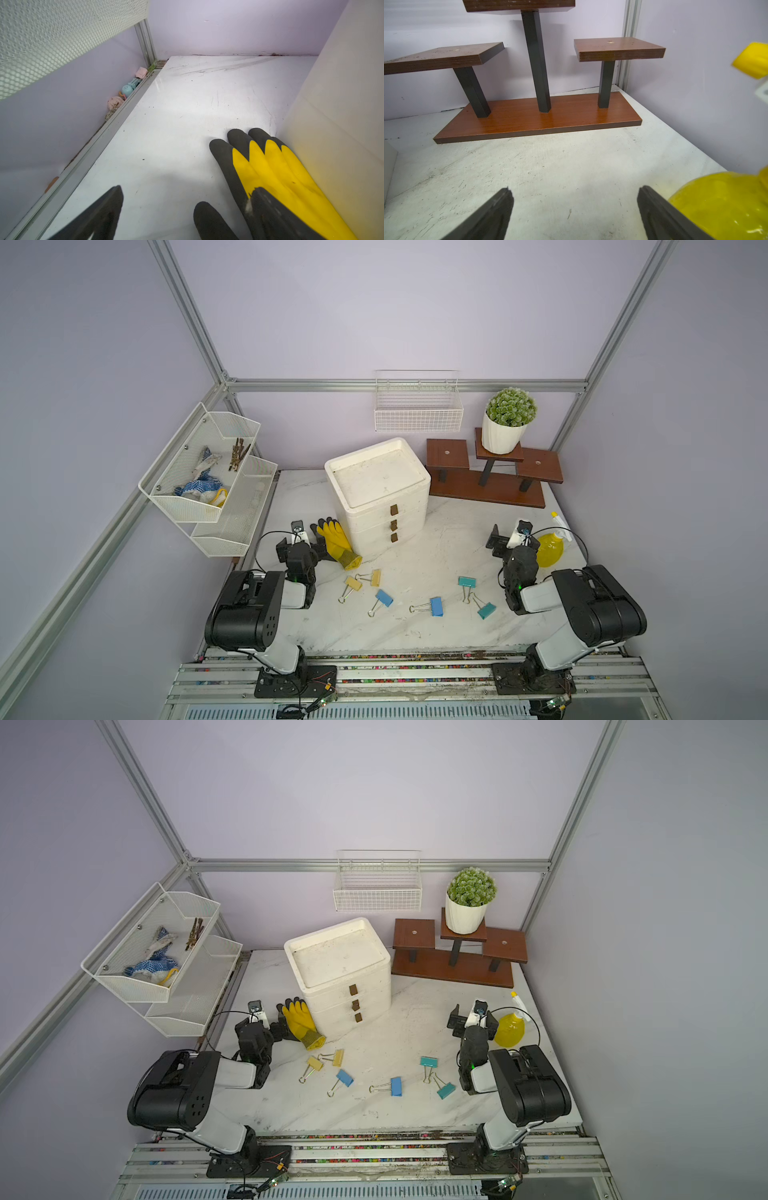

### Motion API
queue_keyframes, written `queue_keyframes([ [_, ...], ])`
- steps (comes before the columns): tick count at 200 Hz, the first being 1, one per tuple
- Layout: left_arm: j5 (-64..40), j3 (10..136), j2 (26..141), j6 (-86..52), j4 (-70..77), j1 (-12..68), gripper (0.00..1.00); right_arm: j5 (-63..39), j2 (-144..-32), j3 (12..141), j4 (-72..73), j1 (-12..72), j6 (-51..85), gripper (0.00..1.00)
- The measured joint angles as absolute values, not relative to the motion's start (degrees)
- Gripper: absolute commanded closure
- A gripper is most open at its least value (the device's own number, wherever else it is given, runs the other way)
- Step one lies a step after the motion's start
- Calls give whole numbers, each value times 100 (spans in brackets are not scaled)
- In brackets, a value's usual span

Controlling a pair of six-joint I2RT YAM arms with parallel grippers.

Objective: Put the binder clips in the drawer according to color
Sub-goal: Open the drawer in the storage box.

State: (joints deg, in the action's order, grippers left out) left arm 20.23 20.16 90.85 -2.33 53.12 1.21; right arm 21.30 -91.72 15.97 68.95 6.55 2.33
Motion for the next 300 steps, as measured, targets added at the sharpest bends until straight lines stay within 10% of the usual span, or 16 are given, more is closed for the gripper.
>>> queue_keyframes([
  [159, 2084, 2014, 8965, -183, 5207, 165, 0, 2241, -8930, 1540, 6777, 749, 185, 1],
  [223, 2451, 3677, 5478, -888, 1756, 869, 0, 2141, -5288, 3828, 3094, 1522, 672, 1],
  [287, 1173, 5426, 5419, -3450, -2001, 489, 1, 668, -4987, 4775, 655, 2110, 2926, 0],
  [300, 862, 5426, 5568, -3647, -2622, 491, 4, 635, -5400, 4888, 117, 2615, 3004, 14],
])
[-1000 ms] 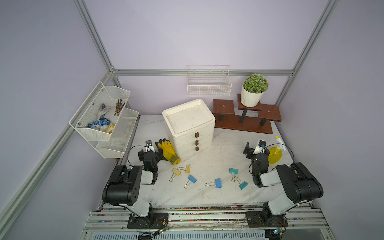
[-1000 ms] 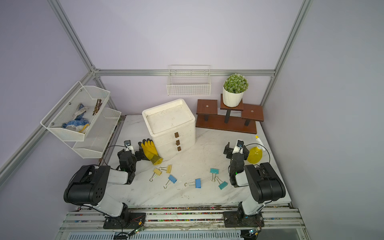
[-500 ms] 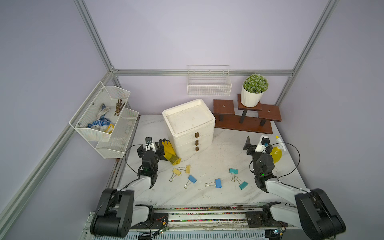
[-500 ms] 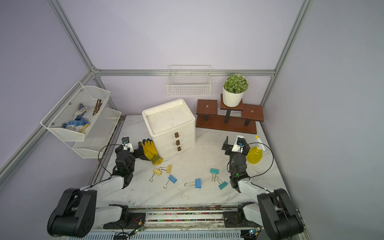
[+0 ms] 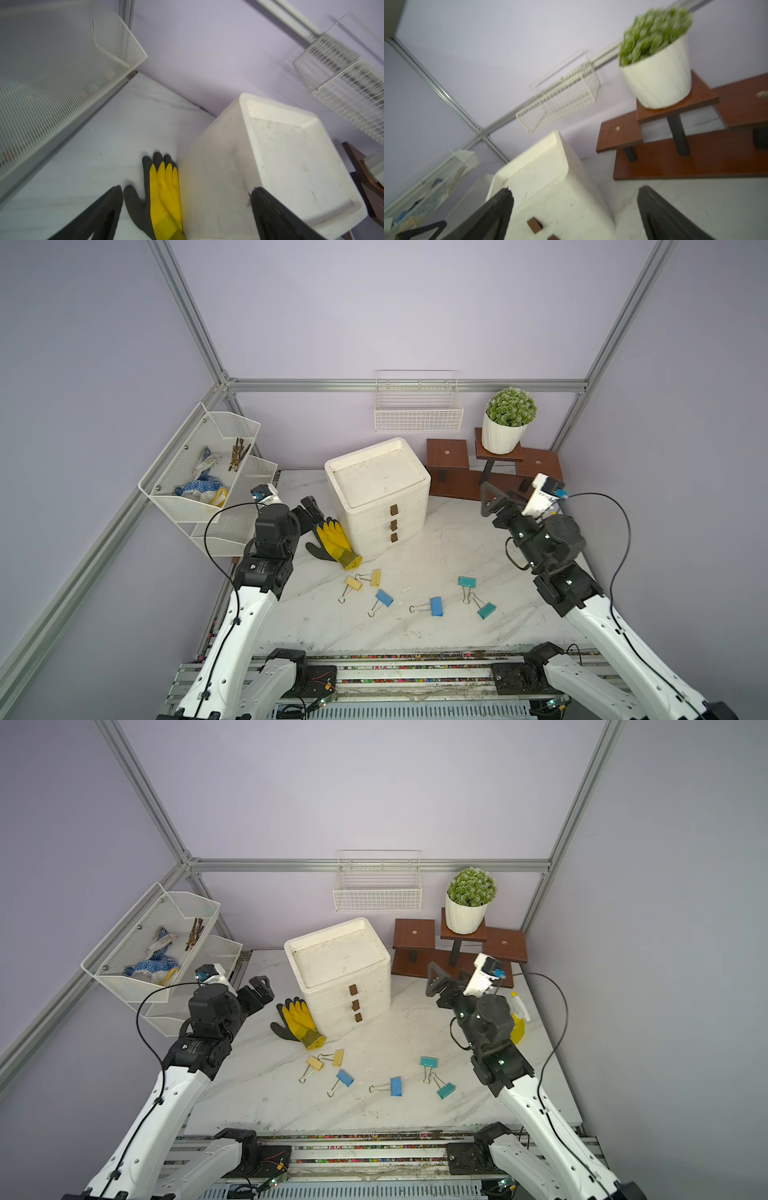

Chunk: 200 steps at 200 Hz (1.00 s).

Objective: Put the binder clips in the drawer according to color
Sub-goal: Open the drawer in the storage box.

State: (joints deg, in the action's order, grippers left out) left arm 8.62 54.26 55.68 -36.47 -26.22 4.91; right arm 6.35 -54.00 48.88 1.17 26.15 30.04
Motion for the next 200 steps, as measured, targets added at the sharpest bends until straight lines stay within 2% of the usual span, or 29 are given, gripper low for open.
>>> queue_keyframes([
  [9, 676, 5334, 5544, -3780, -3002, 491, 4, 515, -5616, 4825, -204, 2934, 3109, 27],
  [28, 322, 4947, 5205, -4010, -3562, 502, 6, 292, -5874, 4598, -449, 3402, 3566, 32],
  [31, 274, 4882, 5144, -4053, -3616, 504, 6, 259, -5913, 4567, -436, 3470, 3634, 38],
  [36, 183, 4764, 5019, -4119, -3715, 506, 6, 187, -6005, 4510, -379, 3573, 3776, 40],
  [71, -276, 4198, 4600, -4506, -4125, 626, 7, -239, -7159, 4495, 819, 4071, 4792, 36],
  [74, -298, 4178, 4602, -4541, -4143, 646, 7, -292, -7290, 4528, 943, 4095, 4880, 30],
  [81, -349, 4139, 4615, -4589, -4167, 694, 7, -386, -7607, 4609, 1240, 4145, 5052, 28],
  [107, -456, 4134, 4613, -4652, -4204, 797, 6, -482, -8385, 4845, 2119, 4246, 5638, 31],
  [157, -499, 4134, 4436, -4648, -4206, 803, 7, -215, -8934, 5052, 3328, 4250, 6180, 33],
  [200, -624, 4134, 4377, -4644, -4202, 803, 8, -60, -9588, 5310, 3686, 4250, 6471, 32],
])
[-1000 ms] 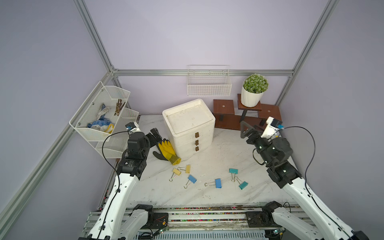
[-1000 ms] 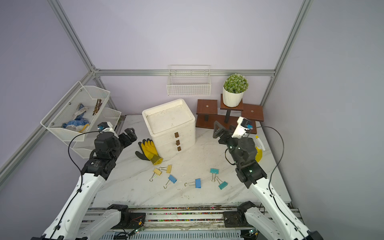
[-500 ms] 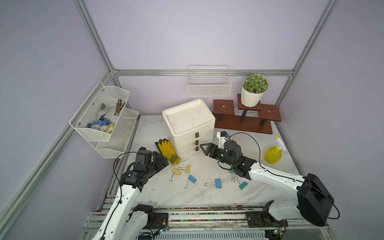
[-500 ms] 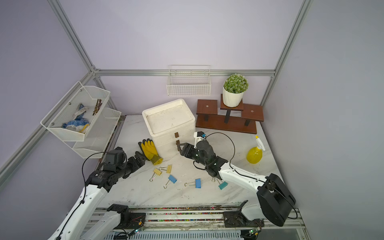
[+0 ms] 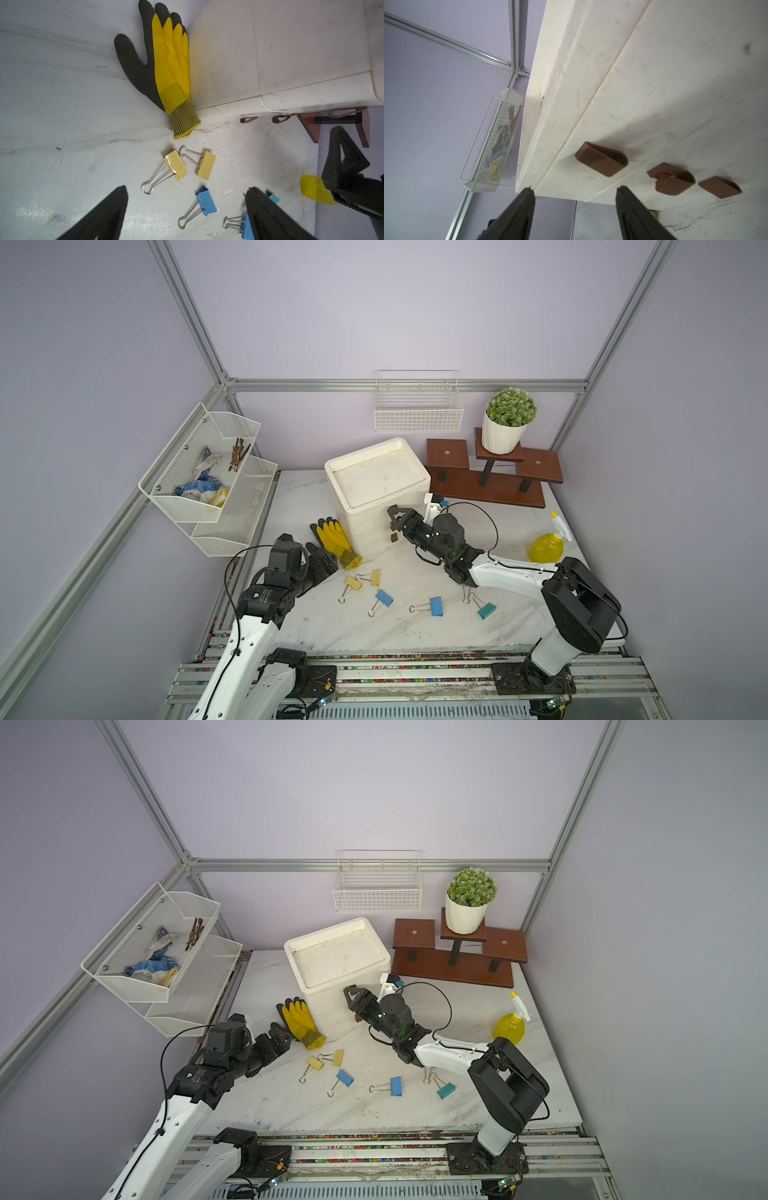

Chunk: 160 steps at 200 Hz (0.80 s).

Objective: Put the binder clips in the drawer according to color
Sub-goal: Open the drawer in the storage box.

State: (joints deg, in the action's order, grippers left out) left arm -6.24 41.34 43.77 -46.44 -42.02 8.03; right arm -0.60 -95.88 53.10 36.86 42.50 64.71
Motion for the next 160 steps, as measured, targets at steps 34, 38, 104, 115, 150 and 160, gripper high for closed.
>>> queue_keyframes([
  [34, -770, 4134, 4357, -4630, -4193, 805, 8, 69, -9769, 5312, 3929, 4248, 6582, 43],
  [38, -779, 4134, 4357, -4628, -4193, 805, 8, 73, -9793, 5312, 4005, 4248, 6584, 45],
  [104, -838, 4134, 4351, -4587, -4169, 805, 8, 178, -10116, 5306, 4674, 4230, 6707, 55],
  [115, -840, 4136, 4348, -4587, -4169, 805, 8, 193, -10116, 5306, 4681, 4213, 6718, 49],
  [150, -843, 4204, 4346, -4584, -4178, 805, 9, 187, -10116, 5306, 4716, 4211, 6794, 41],
  [160, -843, 4246, 4342, -4582, -4174, 805, 9, 187, -10114, 5290, 4737, 4211, 6812, 41],
])
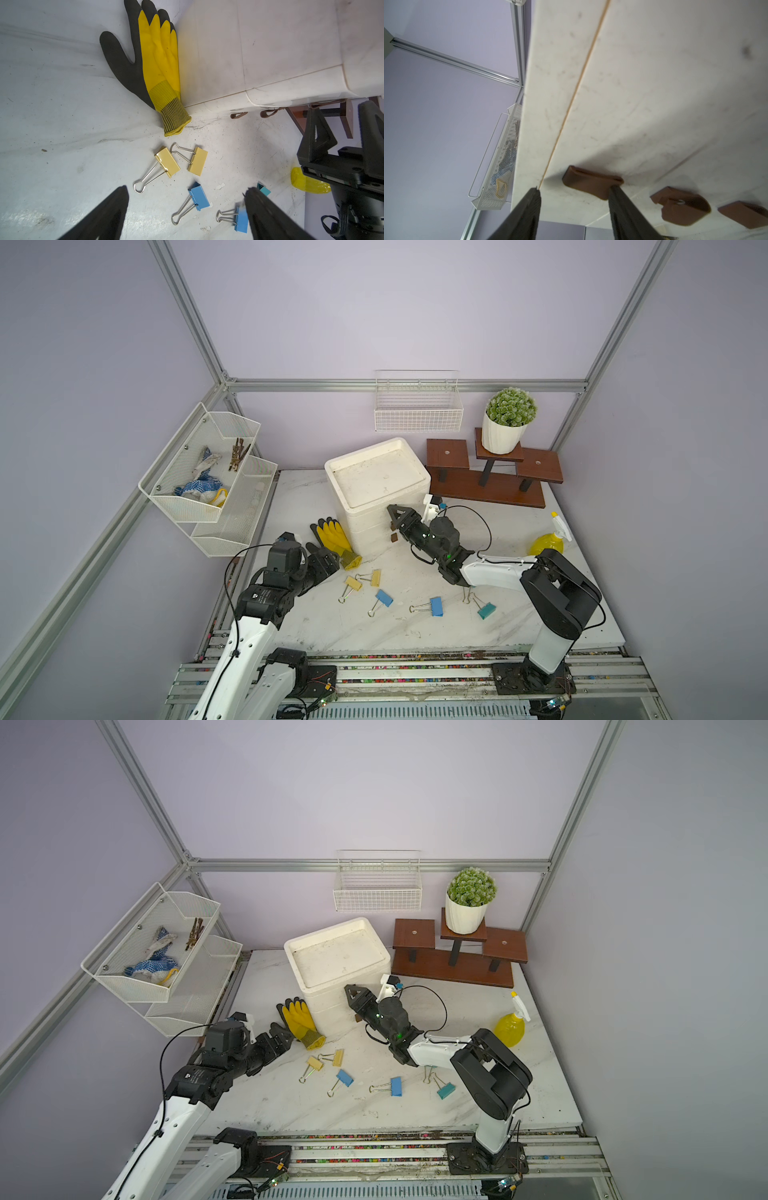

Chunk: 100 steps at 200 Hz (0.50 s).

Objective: Put the binder clips in the drawer according to color
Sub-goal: Open the drawer in the storage box.

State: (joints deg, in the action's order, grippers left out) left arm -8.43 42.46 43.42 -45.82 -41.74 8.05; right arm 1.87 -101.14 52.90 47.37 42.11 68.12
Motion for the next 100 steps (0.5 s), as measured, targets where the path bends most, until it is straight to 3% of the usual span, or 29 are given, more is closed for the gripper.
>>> queue_keyframes([
  [64, -840, 4414, 4309, -4536, -4215, 805, 9, 204, -10206, 5162, 4967, 4119, 6989, 38],
  [100, -838, 4418, 4296, -4534, -4250, 805, 9, 204, -10228, 5159, 4993, 4108, 7026, 50],
])
